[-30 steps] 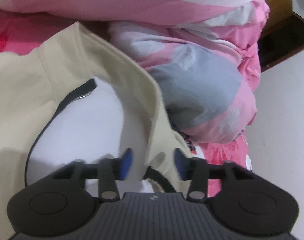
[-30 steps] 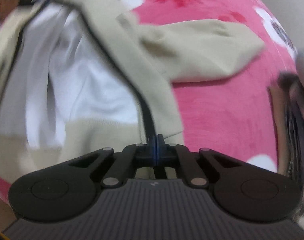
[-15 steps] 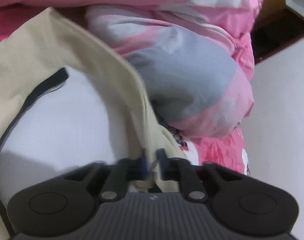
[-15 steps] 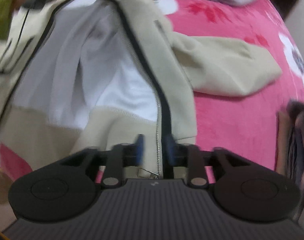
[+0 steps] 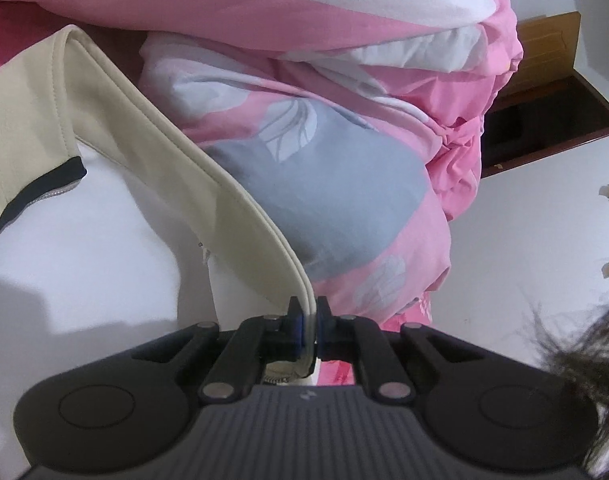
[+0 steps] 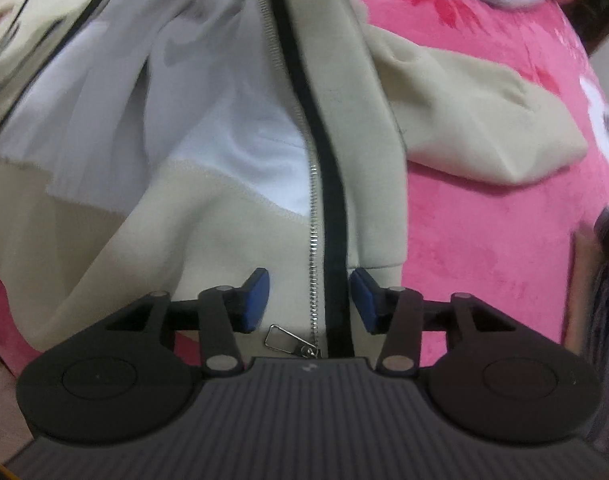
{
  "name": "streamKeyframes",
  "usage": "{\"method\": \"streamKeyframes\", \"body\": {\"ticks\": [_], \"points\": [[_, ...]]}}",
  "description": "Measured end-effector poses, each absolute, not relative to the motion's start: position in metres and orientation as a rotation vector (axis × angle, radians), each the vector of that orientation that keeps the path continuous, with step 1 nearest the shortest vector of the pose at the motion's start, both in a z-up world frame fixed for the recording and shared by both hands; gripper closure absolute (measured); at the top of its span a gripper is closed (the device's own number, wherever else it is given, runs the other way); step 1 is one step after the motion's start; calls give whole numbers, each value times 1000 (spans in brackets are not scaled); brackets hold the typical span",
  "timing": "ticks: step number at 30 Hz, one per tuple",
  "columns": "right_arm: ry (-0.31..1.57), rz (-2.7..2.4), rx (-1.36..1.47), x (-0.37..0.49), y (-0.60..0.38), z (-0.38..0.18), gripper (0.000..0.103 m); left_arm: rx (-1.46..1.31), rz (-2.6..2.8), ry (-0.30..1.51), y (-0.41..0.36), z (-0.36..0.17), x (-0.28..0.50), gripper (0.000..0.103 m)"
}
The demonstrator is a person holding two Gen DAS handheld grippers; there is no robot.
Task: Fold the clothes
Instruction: 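Hold the zipper edges closed with both tools and align them, then lift the hoodie by its zipper edges with both tools, lay it down, open both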
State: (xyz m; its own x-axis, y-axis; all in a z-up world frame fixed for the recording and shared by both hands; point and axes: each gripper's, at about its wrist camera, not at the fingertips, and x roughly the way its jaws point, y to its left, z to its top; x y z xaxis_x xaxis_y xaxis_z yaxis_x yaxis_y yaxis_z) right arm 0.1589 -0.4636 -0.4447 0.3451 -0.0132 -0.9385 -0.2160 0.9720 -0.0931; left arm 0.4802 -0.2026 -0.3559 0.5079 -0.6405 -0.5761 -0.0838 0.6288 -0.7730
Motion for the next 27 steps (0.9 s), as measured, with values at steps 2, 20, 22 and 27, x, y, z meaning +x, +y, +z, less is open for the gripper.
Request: {"method": "streamKeyframes", "body": {"ticks": [2,20,22,27], "points": [[1219,109,-155,159,-475,-443,78,-846,-381,1000,-203,-357,481,96],[1151,49,-5,152,-498,-387,96,-791,-361,980,-196,-348,480,96],[1117,18,126,150,-509,-369,96,-800,-370,987,-190,-344,479,96],[1011,99,332,137,-499,-326,96,-813,-408,1003,-166,-331,476,97]]}}
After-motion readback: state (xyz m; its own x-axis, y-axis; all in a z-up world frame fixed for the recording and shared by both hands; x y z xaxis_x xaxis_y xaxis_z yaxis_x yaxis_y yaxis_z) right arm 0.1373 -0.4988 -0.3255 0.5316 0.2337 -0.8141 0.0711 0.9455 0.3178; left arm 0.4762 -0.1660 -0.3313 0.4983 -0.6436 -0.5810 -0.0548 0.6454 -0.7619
